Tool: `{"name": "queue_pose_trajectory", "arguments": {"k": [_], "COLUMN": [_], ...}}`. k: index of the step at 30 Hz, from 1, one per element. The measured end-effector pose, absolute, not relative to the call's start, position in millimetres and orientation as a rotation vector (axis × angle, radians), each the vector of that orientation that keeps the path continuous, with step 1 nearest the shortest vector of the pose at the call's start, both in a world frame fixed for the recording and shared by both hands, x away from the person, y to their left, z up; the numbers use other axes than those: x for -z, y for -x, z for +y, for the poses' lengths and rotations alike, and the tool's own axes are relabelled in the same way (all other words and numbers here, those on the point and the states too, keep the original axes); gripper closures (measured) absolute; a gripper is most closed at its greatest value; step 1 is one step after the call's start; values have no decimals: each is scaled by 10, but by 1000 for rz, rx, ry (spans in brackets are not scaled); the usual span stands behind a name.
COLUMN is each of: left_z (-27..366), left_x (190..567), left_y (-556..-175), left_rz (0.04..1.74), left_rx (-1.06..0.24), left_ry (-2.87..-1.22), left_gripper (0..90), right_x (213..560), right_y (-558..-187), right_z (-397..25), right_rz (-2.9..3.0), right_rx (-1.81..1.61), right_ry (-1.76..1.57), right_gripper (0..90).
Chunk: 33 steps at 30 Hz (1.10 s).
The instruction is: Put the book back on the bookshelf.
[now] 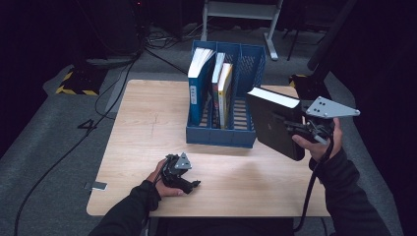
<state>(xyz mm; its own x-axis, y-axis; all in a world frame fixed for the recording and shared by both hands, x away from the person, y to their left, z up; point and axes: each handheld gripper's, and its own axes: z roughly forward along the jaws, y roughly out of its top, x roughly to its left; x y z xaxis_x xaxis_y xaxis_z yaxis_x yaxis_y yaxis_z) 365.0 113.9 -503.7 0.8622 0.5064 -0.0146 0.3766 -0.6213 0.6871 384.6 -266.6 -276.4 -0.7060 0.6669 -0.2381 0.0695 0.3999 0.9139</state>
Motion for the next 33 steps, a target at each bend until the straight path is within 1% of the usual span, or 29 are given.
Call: {"name": "queue_pose_trajectory", "arguments": {"k": [21, 33], "left_z": [1135, 1135], "left_x": [5040, 5039], "left_y": [-3654, -3656], "left_rz": [635, 629], "left_rx": [-226, -225], "left_ry": [-2305, -2308], "left_gripper": [154, 155], "right_x": [2638, 2681], "right_y": [-4286, -4567], "right_z": [-2479, -2370], "right_rz": [1983, 1921], "right_rx": [-1302, -1310], "right_ry": [-723, -809], "right_gripper": [531, 532]}}
